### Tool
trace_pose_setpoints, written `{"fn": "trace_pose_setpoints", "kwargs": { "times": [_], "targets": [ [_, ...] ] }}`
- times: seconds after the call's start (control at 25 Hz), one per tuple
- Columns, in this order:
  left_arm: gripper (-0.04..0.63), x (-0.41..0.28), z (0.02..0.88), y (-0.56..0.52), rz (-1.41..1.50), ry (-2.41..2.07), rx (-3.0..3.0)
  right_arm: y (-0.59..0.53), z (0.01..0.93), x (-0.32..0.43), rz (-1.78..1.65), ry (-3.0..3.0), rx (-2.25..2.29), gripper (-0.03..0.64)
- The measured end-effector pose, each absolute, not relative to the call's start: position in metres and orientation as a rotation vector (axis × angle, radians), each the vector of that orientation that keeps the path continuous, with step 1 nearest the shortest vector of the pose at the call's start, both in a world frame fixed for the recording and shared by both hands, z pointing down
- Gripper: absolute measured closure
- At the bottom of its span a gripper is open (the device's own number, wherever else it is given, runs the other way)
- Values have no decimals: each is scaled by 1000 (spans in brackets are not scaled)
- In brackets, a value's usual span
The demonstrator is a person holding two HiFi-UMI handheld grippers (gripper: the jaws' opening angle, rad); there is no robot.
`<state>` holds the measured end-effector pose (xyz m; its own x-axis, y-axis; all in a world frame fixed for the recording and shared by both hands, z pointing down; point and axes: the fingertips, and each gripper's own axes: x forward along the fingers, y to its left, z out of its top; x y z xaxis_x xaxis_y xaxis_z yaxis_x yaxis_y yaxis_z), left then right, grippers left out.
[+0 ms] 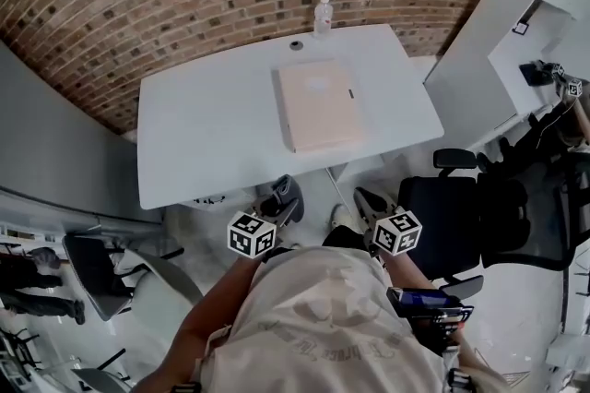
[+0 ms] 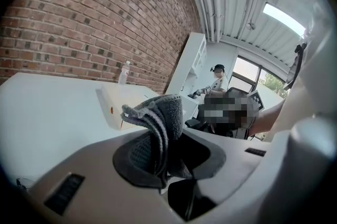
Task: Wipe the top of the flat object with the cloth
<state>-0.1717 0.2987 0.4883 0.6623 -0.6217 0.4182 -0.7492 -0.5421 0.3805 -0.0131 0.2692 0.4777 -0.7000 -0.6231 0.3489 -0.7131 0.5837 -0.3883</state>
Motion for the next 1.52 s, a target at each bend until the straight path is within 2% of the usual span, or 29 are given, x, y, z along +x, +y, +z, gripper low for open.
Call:
{"fn": "trace_pose_setpoints", "kwargs": {
  "times": [0.84,1.52],
  "targets": [
    [488,-118,479,151,375,-1206,2222,92,492,24,853,-2696,935,594],
    [488,-127,488,91,387,-1293,2116,25,517,21,919,-2675,851,594]
  ]
}}
